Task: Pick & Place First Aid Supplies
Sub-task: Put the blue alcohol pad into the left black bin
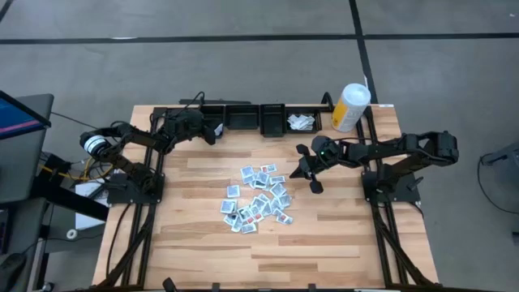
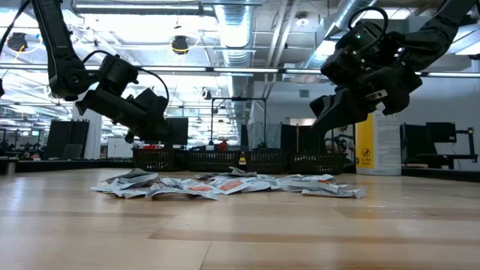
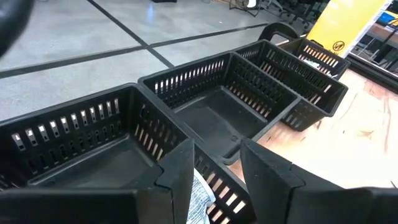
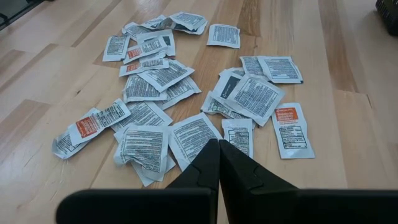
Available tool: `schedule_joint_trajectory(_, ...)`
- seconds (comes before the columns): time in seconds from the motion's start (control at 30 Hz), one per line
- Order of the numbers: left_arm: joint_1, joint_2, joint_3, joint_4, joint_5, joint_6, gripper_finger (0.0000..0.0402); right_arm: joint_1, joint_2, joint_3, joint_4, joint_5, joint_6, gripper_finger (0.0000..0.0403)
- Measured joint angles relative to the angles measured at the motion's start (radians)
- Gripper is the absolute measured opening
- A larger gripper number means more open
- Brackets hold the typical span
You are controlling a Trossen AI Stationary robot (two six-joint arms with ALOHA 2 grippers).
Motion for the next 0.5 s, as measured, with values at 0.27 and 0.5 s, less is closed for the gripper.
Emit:
schedule_joint_trajectory(0.27, -0.001, 0.0, 0.0, 0.0, 0.034, 0.0, 0.0132, 0.0, 0.0, 0.0, 0.0, 0.0, 0.0, 0.0)
schedule_joint_trajectory(0.5, -0.049, -0.001, 0.0, 0.007, 0.18, 0.041, 0.0127, 0.0, 0.0, 0.0, 0.0, 0.0, 0.0, 0.0)
